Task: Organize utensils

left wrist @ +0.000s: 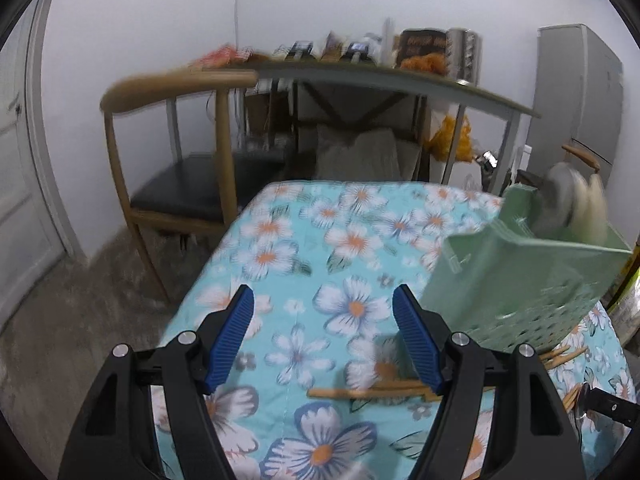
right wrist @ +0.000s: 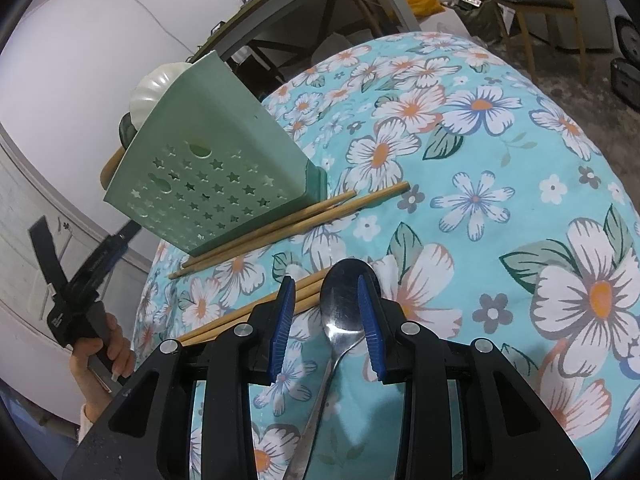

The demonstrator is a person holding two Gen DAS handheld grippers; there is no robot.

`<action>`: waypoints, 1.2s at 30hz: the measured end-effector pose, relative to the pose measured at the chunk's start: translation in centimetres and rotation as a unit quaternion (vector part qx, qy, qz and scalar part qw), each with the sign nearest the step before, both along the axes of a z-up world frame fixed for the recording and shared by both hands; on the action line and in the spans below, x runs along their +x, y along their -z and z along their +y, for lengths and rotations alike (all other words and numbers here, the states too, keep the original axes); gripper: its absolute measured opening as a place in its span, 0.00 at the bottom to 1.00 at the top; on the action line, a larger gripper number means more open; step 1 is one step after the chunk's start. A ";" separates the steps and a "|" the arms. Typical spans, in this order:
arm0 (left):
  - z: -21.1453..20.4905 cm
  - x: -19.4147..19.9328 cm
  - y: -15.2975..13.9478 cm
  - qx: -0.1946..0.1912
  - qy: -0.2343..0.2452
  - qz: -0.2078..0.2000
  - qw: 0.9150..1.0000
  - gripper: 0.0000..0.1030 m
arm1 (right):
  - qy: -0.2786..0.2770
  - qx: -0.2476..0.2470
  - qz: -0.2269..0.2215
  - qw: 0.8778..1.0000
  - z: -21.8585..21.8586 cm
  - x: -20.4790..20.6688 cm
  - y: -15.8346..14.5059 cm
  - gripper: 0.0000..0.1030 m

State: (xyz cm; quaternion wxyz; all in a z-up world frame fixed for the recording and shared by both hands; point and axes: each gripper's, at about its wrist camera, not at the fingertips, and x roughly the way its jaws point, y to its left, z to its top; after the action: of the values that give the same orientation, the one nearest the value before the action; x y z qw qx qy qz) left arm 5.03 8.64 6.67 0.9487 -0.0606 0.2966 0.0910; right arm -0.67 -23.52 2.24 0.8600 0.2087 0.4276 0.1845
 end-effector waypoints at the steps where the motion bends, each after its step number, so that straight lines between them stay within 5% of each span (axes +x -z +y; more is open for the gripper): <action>1: 0.4 0.2 0.4 -0.008 -0.002 0.009 1.000 0.68 | 0.000 0.000 0.000 1.000 0.0 0.0 0.0 0.32; 9: 3.7 1.4 3.4 -0.074 -0.014 0.067 0.995 0.68 | -0.003 -0.001 -0.002 1.000 0.3 0.1 -0.1 0.32; 19: 3.4 2.4 5.6 -0.069 0.003 0.110 0.992 0.75 | -0.012 -0.002 0.000 1.000 0.9 0.2 0.3 0.32; 25: 1.3 3.6 6.1 0.004 -0.001 0.147 0.989 0.79 | -0.005 -0.004 -0.001 1.000 0.7 0.1 0.3 0.32; 32: 1.6 3.3 5.9 -0.013 0.004 0.142 0.990 0.80 | 0.021 0.018 -0.030 0.999 -1.5 -0.9 -1.6 0.32; 36: 1.7 3.3 5.9 -0.010 0.004 0.144 0.990 0.80 | 0.025 0.030 -0.009 0.999 -2.7 -0.1 -0.9 0.32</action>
State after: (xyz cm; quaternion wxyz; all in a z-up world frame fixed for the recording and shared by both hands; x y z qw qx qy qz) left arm 8.35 10.30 0.72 0.8958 -0.0550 0.4313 0.0920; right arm -0.79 -26.17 3.09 0.8614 0.2433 0.4089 0.1775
